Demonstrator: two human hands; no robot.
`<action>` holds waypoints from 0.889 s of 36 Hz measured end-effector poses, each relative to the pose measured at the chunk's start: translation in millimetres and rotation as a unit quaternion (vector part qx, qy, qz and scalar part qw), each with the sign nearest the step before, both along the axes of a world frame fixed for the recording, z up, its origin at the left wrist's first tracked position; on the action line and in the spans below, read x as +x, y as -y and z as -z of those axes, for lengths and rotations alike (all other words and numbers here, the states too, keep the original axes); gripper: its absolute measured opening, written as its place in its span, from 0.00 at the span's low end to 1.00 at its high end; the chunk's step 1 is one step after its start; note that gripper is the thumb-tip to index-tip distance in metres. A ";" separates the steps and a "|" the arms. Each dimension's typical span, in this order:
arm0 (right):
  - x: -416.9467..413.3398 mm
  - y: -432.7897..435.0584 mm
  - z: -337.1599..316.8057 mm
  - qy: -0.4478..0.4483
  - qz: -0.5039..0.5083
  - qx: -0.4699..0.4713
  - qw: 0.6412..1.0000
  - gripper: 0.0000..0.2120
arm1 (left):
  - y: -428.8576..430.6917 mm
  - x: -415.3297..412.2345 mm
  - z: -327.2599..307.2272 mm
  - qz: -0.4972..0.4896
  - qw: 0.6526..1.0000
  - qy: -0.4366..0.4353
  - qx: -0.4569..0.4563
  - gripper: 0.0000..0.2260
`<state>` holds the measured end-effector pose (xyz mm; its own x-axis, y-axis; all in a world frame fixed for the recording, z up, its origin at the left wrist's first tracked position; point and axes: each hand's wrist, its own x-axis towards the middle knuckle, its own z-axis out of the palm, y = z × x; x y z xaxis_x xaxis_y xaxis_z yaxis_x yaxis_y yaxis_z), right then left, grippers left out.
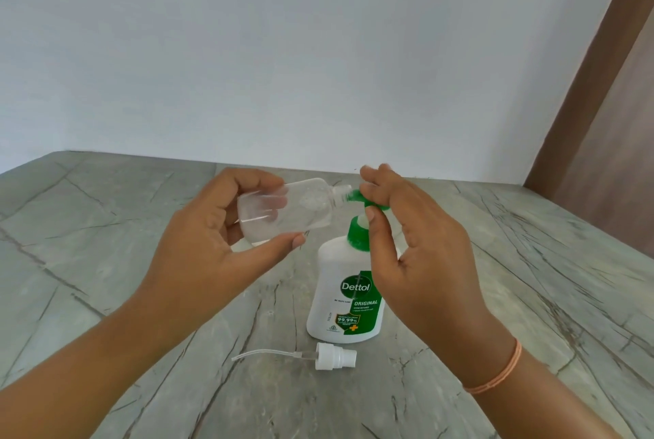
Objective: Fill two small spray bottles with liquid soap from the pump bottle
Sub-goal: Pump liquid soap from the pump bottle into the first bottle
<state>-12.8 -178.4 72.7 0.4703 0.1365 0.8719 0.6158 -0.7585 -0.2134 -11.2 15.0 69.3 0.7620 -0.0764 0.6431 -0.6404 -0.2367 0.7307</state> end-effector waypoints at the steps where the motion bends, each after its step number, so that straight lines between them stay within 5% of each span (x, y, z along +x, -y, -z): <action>1: 0.2 -0.2 0.0 -0.003 -0.001 0.005 1.000 0.10 | 0.6 -0.3 0.8 0.003 1.000 0.005 -0.004 0.20; 19: 5.9 -0.3 15.1 0.029 -0.002 -0.017 0.999 0.18 | 2.0 -0.8 3.8 -0.014 0.999 0.041 -0.016 0.23; 32: 2.3 -3.2 10.2 0.021 -0.001 0.018 1.000 0.15 | 3.8 -1.7 5.7 -0.019 0.999 0.048 -0.011 0.23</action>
<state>-10.5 -175.2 62.5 0.4320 0.1063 0.8956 0.6270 -0.7492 -0.2135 -13.0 11.2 63.6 0.6981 -0.0341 0.7152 -0.6994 -0.2465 0.6709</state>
